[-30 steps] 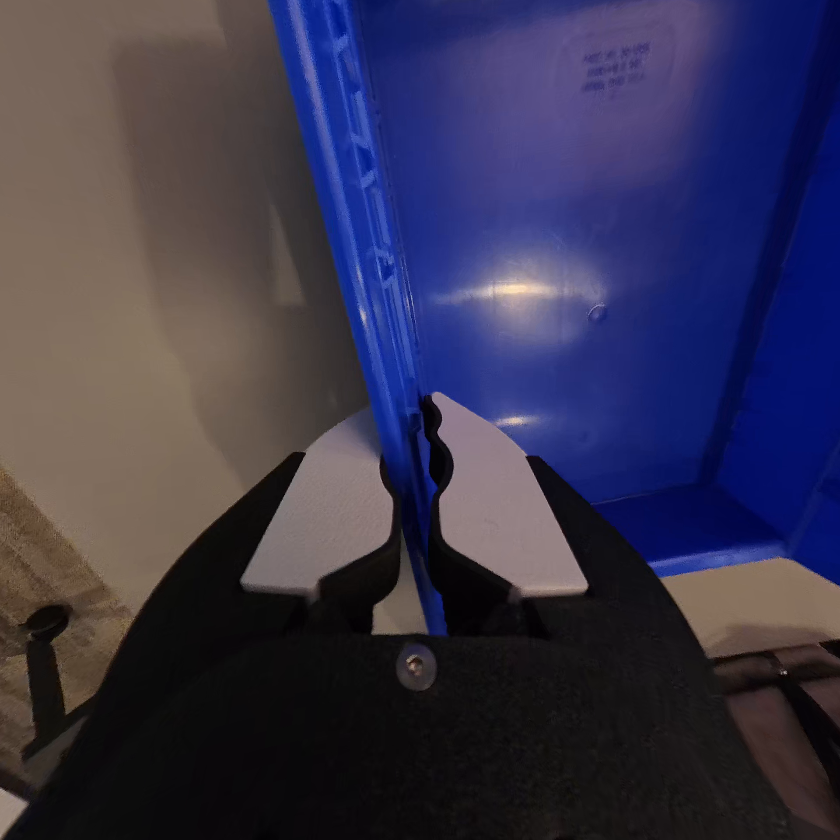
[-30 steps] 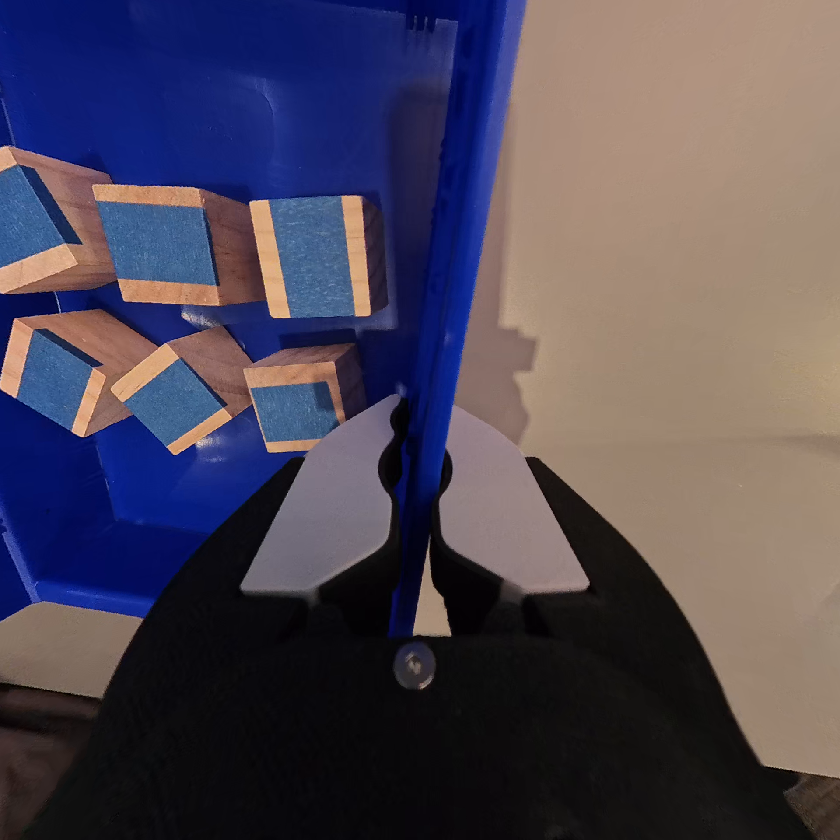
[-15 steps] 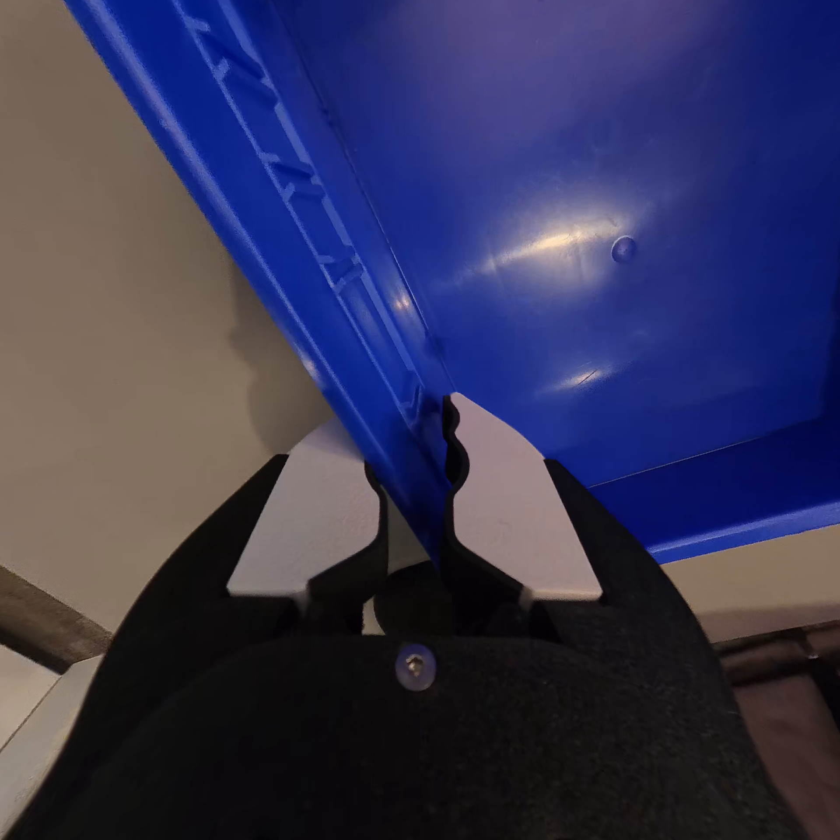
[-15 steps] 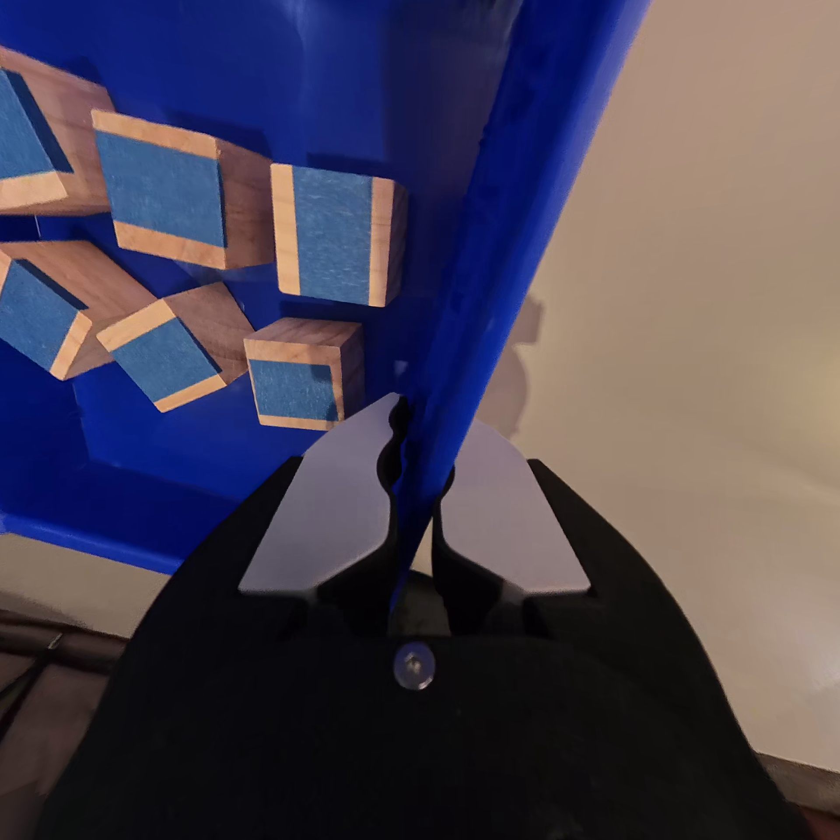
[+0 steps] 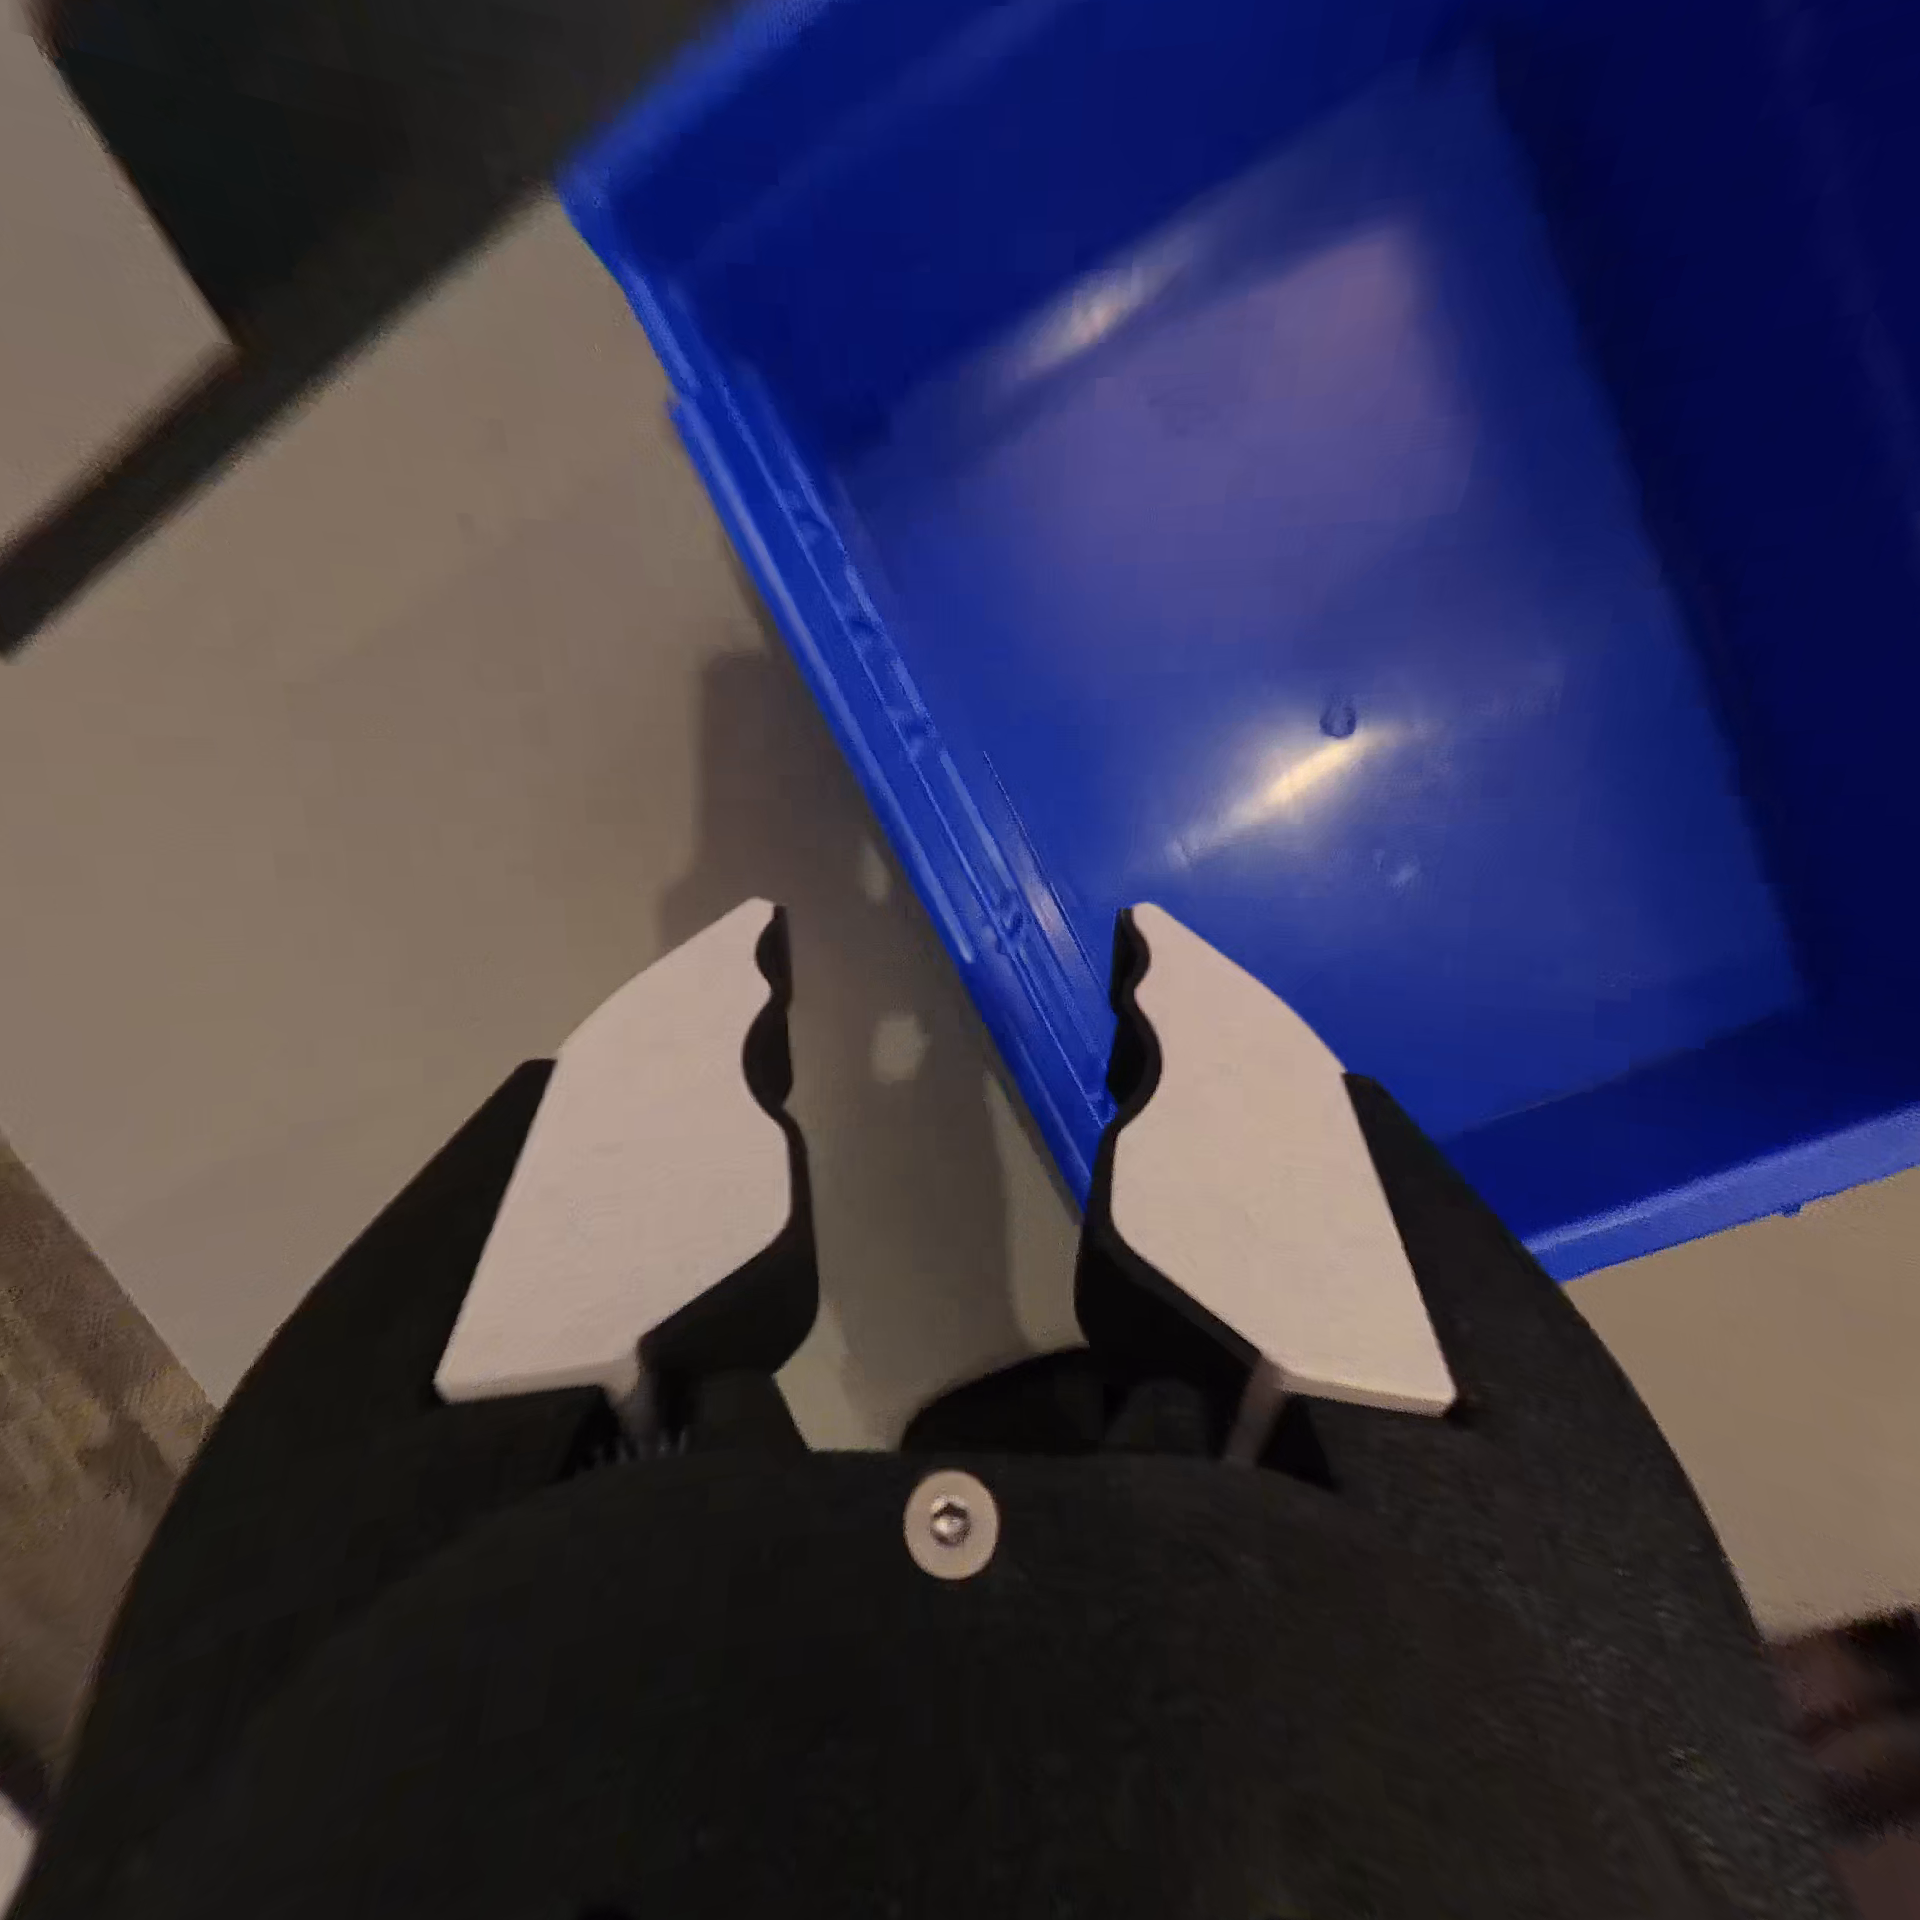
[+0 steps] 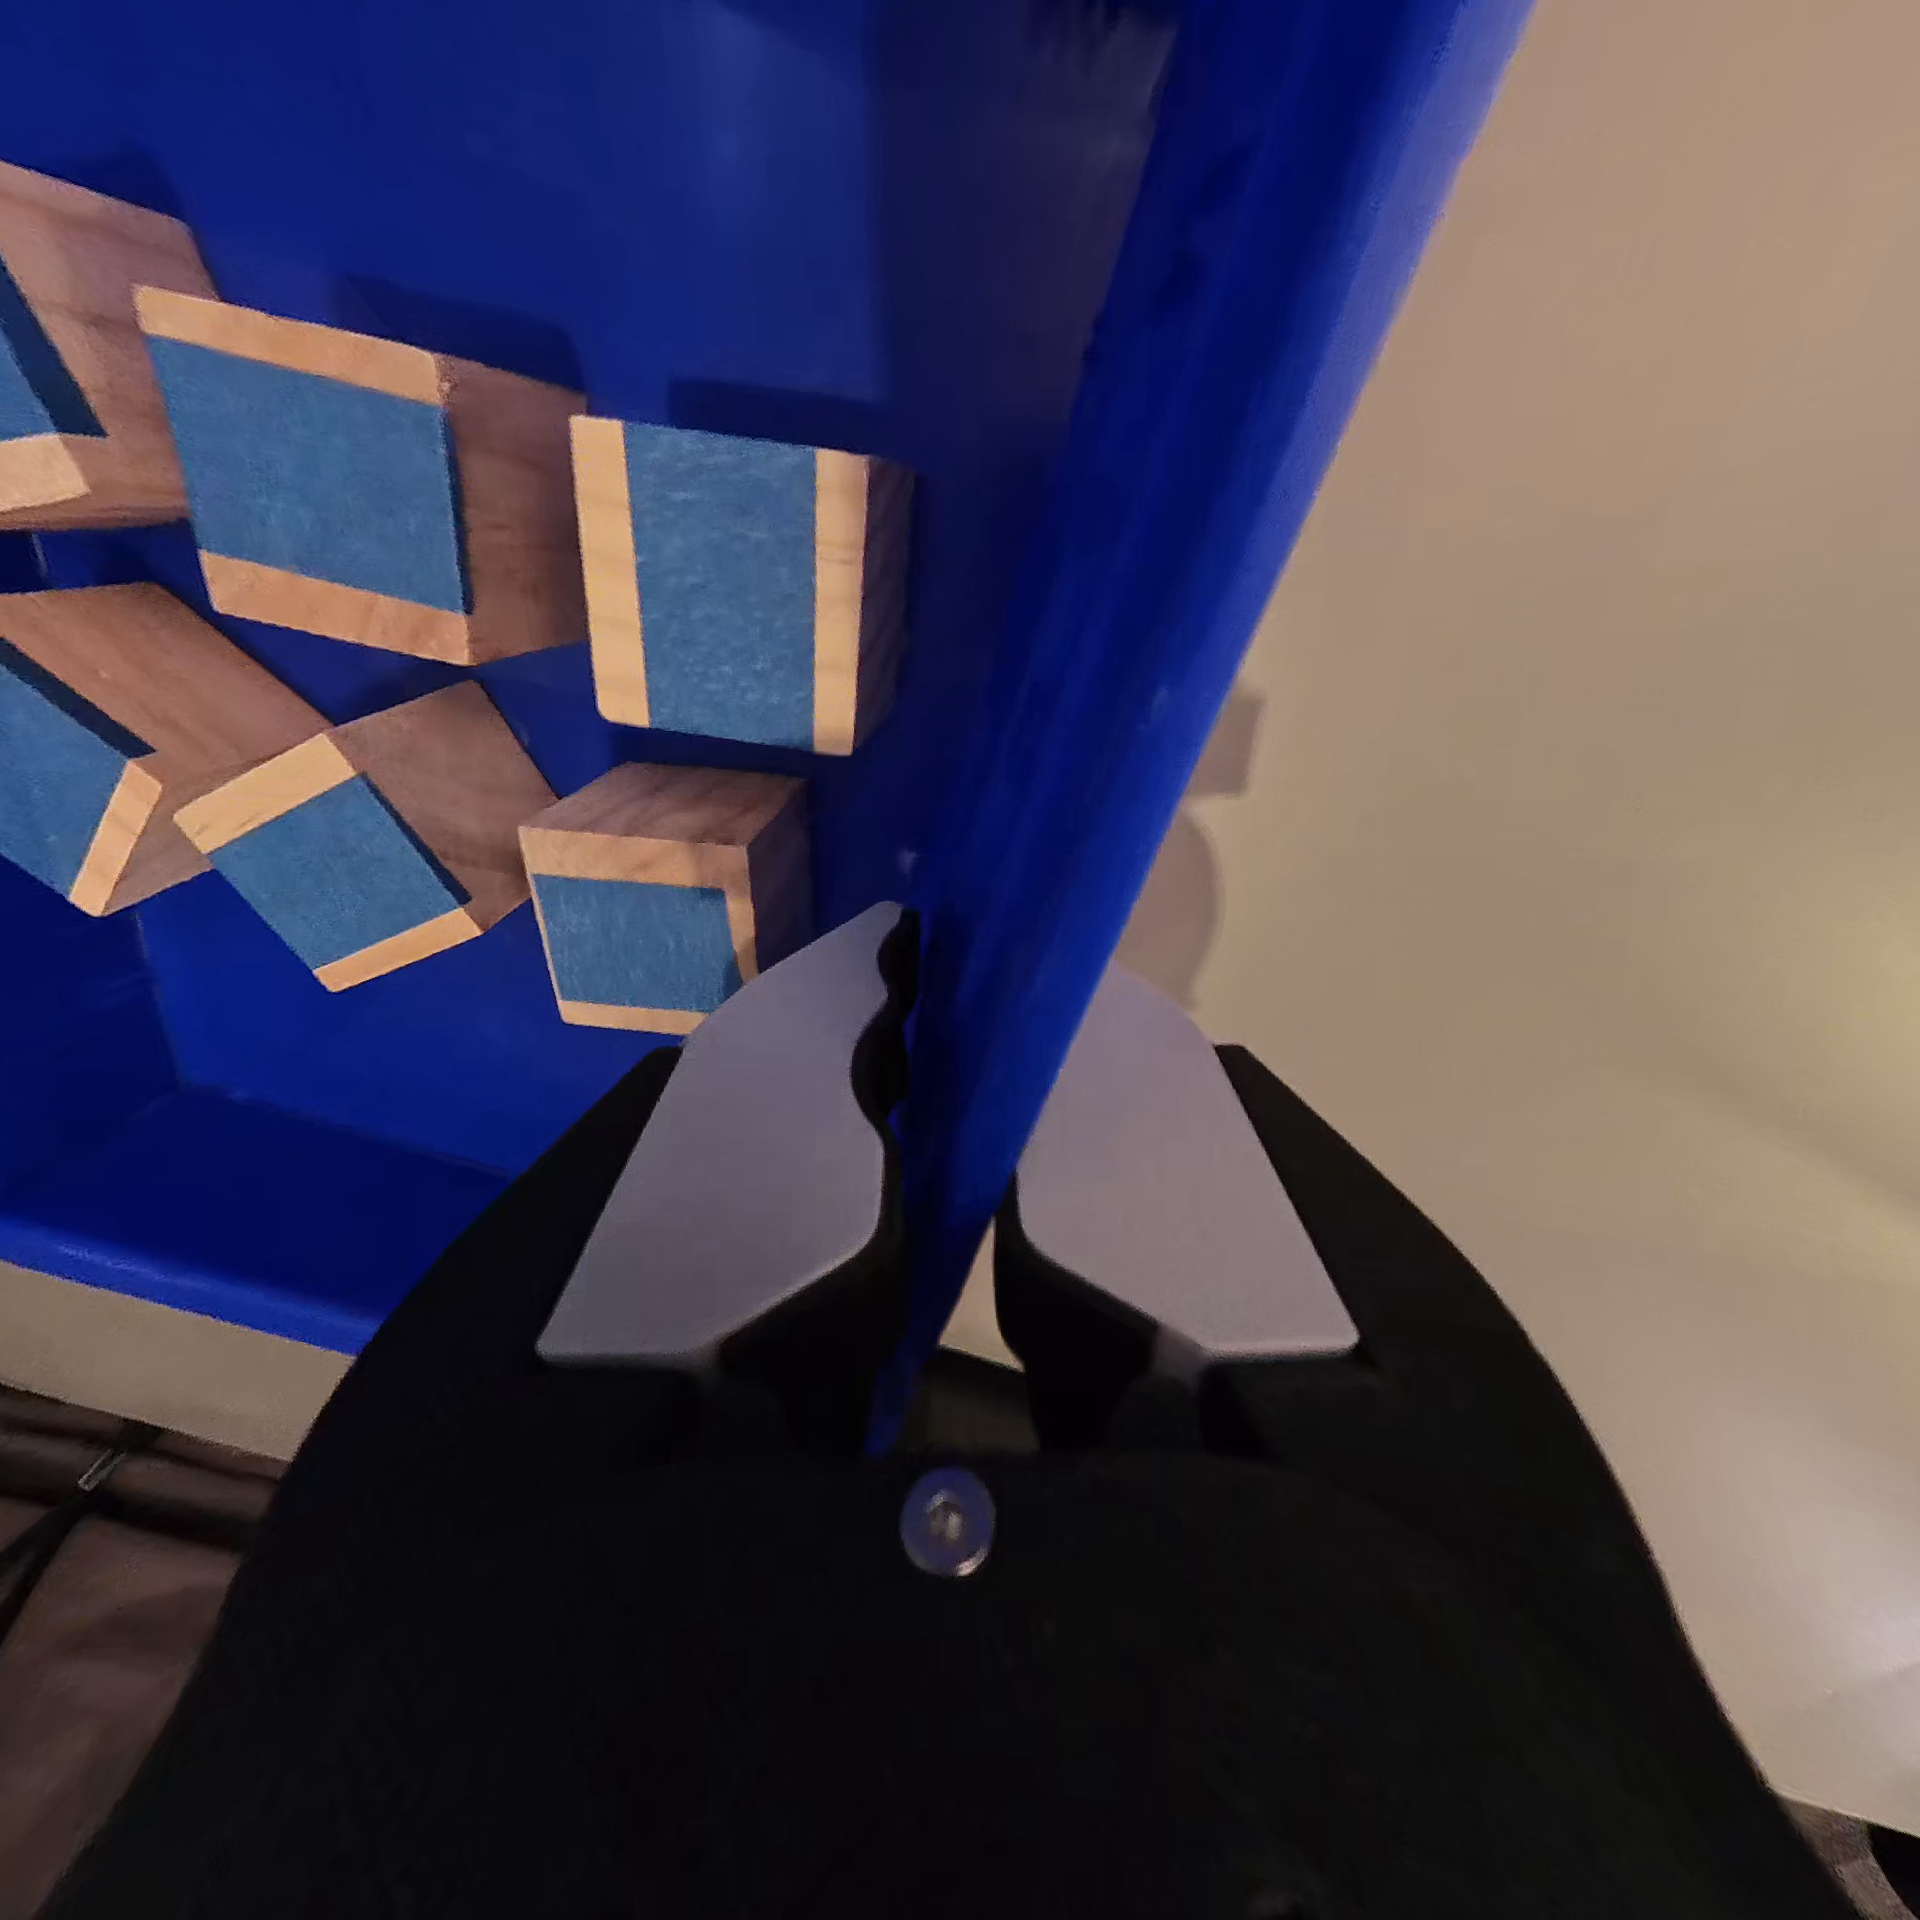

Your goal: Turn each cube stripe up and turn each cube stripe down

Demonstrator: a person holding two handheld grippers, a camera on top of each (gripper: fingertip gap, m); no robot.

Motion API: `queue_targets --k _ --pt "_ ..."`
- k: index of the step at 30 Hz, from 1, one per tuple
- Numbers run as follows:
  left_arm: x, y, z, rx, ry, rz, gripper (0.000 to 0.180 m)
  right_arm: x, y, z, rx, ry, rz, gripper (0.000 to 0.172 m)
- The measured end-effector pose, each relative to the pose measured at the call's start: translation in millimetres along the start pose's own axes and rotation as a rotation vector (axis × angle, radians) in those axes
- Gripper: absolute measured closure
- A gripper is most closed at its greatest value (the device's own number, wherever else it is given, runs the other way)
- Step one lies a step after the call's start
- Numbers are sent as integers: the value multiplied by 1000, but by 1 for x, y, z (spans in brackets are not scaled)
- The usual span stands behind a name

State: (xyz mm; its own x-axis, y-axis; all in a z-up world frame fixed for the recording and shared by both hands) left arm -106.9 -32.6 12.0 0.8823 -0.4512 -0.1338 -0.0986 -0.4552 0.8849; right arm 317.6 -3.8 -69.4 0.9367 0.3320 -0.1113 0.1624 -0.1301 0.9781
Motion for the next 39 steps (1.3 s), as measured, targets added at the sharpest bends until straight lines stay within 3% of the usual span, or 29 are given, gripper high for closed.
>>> queue_targets --k 6,11,24,32,39 --pt "-22 58 -29 476 37 -174 119 0 -8 -5 -57 -43 -30 164" --pt "-50 102 -24 752 81 -429 126 0 -8 -6 -95 -57 -19 164" --pt "-90 141 5 919 196 -493 122 17 4 5 -118 -34 -48 166" --pt "-105 160 20 1004 259 -457 121 35 69 20 -109 -79 -5 166" --pt "-112 167 27 1042 282 -440 120 -29 126 -31 -70 29 11 166"
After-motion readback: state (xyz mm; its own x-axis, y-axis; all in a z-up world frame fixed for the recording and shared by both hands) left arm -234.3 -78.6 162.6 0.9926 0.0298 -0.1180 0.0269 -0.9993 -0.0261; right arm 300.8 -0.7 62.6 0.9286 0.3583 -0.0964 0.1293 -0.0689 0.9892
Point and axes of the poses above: each gripper's, where its closed fingertips meet, y back along the fingers, z out of its underside, x = y × z across the jaws, the point moved 7 cm from there along y, back along the fingers, and after that the axes turned 6 degrees about x, right-handed, at the moved point
